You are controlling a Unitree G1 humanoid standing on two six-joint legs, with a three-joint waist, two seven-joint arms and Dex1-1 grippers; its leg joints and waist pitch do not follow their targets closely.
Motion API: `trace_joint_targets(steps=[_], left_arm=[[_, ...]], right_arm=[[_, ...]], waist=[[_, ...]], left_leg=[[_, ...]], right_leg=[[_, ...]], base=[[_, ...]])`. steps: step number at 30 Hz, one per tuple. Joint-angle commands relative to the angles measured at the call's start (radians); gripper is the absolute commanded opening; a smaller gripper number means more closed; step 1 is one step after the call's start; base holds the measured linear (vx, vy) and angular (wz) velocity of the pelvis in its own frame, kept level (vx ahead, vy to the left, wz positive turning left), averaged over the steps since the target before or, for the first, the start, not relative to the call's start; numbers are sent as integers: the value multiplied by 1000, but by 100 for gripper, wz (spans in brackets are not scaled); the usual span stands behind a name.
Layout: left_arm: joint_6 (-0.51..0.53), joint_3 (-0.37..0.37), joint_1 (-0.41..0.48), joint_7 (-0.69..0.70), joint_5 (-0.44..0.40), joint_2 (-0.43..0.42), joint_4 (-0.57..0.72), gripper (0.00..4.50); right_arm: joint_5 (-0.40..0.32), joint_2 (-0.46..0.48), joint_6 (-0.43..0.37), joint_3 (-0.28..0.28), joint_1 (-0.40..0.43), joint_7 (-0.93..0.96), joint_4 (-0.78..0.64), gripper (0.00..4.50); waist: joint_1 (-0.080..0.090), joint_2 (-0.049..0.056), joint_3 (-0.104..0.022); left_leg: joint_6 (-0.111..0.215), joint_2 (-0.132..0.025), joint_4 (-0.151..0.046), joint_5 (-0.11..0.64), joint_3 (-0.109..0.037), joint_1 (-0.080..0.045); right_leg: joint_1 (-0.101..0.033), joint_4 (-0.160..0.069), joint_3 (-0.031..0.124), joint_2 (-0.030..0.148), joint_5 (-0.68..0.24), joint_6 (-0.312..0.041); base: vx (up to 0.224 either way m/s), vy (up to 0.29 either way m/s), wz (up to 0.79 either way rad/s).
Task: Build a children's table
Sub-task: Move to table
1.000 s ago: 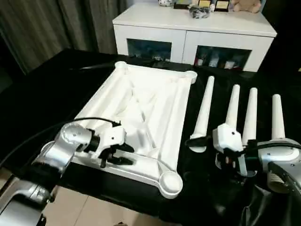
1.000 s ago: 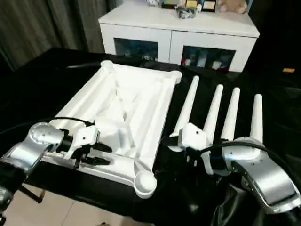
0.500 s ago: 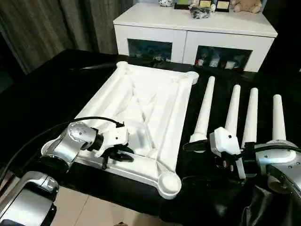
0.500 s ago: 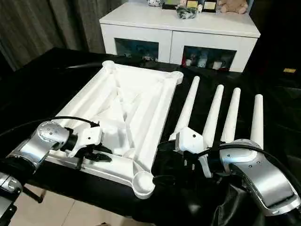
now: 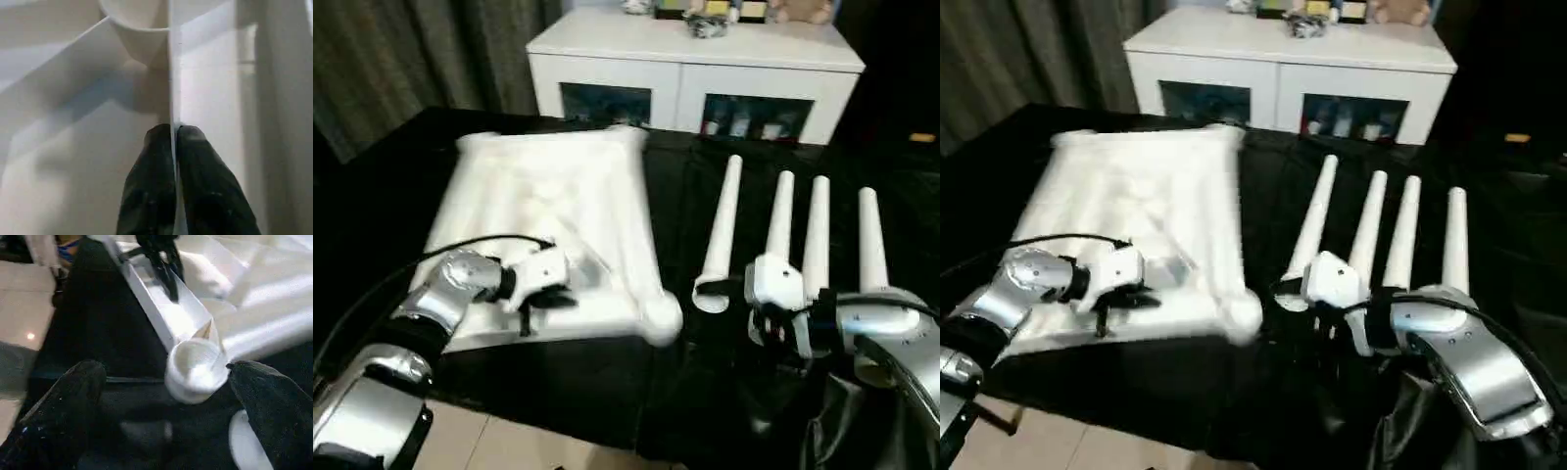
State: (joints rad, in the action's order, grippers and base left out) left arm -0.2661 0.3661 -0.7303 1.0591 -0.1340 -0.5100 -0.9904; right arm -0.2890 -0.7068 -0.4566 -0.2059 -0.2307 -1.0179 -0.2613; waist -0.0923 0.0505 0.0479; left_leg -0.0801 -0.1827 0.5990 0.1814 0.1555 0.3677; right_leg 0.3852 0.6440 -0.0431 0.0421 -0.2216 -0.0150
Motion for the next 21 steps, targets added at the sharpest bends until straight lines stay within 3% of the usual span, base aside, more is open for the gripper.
trace_joint_targets(steps=[1,7,15,20,21], left_arm=[[-47,-22,-30,-100,-30,-13,-35,5],[-136,-68,-46,-51,18,10,-80,2],[-216,-53,-47,58,28,16,-77,2],[-256,-56,-61,85,8,-1,-87,2],[-254,-69,-68,89,22,-1,-88,28]], right_arm=[[27,10,14,-4,-21,24,18,450],[42,28,23,-4,-33,44,40,450],[84,62,22,8,-60,119,86,450],[83,100,-5,34,-104,176,109,450],[75,111,-18,43,-111,187,109,450]], waist=[[-8,-8,-62],[-8,-2,-68],[-19,1,-71],[-22,6,-72],[-22,6,-71]], left_leg=[[27,-38,-60,167,-15,-1],[42,-43,-57,140,-15,-4],[43,-49,-57,127,-12,-8],[24,-50,-58,141,-12,-10],[24,-50,-58,143,-13,-10]], right_leg=[[-49,-95,51,92,-148,-173],[-55,-81,50,94,15,-227],[-54,-74,51,100,80,-248],[-55,-70,50,101,93,-248],[-55,-71,50,101,92,-247]], base=[[0,0,0],[0,0,0],[0,0,0],[0,0,0],[0,0,0]])
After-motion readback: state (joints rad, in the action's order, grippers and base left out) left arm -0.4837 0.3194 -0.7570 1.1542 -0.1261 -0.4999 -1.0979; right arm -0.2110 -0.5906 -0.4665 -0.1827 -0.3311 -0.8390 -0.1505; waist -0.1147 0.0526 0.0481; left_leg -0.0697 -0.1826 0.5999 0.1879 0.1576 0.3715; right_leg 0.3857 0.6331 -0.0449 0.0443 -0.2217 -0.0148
